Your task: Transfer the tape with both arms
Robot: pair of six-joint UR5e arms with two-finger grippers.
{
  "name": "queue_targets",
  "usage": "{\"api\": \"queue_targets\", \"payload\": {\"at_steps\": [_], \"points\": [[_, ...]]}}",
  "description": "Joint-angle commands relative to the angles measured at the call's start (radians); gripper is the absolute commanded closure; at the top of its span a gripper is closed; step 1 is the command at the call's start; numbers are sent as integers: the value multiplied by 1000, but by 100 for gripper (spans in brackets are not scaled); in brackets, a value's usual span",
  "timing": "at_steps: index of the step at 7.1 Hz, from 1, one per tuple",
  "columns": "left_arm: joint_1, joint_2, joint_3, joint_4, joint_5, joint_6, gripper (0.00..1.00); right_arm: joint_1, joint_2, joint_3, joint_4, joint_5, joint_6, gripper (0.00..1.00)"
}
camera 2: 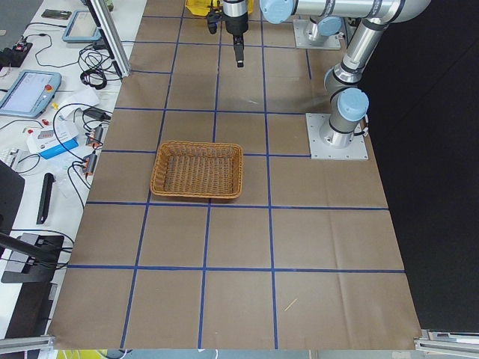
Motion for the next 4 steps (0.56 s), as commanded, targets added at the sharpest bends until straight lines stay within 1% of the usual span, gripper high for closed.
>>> {"api": "queue_targets", "payload": {"at_steps": [1,2,3,4], "points": [[0,0,0,0,0,6,0,-3,8,6,-4,-6,-10,0],[0,-2,2,0,2,3,0,-51,12,1,-21,-26,-111,0],[0,-2,0,0,0,3,0,-203,29,-5,-15,-14,-248,0],[0,-2,0,0,2,4,0,-323,63,-16,-17,6,-358,0]]}}
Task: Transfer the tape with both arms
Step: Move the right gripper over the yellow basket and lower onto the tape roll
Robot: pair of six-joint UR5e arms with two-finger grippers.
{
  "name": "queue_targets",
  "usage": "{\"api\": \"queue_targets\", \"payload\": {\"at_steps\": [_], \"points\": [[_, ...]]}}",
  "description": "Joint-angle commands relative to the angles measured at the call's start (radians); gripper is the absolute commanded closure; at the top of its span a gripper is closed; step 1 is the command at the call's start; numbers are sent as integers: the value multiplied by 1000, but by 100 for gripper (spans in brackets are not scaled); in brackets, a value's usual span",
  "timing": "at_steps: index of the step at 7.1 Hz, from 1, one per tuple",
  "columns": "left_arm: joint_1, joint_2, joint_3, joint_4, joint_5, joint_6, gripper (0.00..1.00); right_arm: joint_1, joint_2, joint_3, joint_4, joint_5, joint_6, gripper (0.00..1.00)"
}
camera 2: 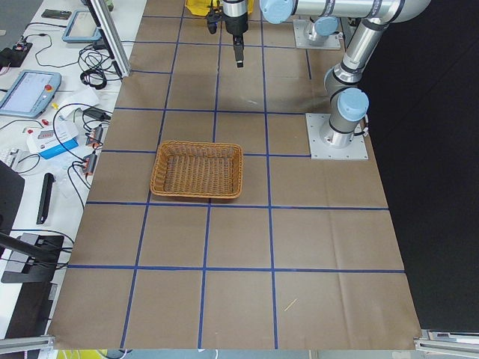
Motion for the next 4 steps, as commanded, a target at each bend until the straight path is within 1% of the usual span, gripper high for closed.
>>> {"api": "queue_targets", "payload": {"at_steps": [1,3,4], "points": [[0,0,0,0,1,-1,0,-196,73,-16,-6,52,-213,0],[0,-2,0,0,1,-2,0,-325,181,-49,-11,150,-363,0],[0,-8,3,0,-1,-11,0,-370,226,-62,-14,153,-456,0]]}}
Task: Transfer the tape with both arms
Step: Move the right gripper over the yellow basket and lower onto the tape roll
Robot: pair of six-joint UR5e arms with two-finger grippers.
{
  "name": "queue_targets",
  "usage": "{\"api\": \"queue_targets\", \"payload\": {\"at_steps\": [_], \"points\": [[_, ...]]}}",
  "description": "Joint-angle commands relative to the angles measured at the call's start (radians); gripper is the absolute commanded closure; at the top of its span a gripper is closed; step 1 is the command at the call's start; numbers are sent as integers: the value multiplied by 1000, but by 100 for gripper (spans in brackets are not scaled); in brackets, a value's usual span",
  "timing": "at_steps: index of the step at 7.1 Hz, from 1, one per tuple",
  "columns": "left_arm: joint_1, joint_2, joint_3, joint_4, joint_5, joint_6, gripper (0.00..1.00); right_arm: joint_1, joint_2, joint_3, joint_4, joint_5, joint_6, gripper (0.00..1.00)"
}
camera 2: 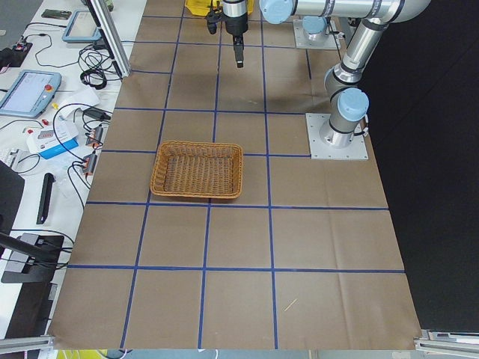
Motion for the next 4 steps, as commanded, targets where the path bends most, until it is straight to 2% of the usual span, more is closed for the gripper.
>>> {"api": "queue_targets", "payload": {"at_steps": [1,4], "points": [[0,-6,2,0,-1,-7,0,-75,106,-18,-36,28,-171,0],[0,-6,2,0,-1,-8,0,-90,133,18,-58,5,-313,0]]}}
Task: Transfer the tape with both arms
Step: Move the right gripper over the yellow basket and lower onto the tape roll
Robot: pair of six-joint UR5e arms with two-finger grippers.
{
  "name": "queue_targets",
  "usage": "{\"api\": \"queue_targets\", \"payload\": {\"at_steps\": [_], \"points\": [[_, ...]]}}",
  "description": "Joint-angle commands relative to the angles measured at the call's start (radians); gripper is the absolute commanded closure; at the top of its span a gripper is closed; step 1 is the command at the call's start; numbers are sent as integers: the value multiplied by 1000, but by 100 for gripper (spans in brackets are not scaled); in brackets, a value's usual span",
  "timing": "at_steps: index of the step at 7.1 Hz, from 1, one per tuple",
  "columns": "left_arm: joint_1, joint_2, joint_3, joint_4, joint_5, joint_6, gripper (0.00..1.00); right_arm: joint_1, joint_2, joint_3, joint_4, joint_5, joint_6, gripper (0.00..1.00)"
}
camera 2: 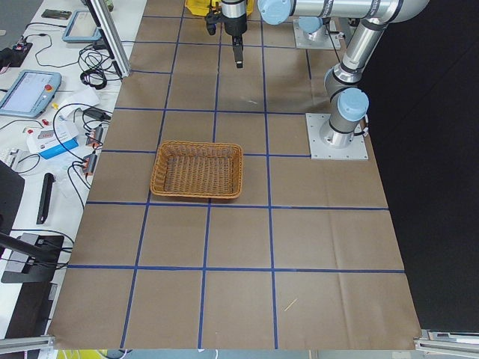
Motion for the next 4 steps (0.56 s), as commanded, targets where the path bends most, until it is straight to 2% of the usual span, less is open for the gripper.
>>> {"api": "queue_targets", "payload": {"at_steps": [1,3,4], "points": [[0,-2,0,0,-1,-1,0,-21,12,29,-5,-39,-76,0],[0,-3,0,3,1,-1,0,-41,27,66,-14,-41,-83,0],[0,-5,0,21,1,-1,0,-46,30,69,-18,-41,-82,17]]}}
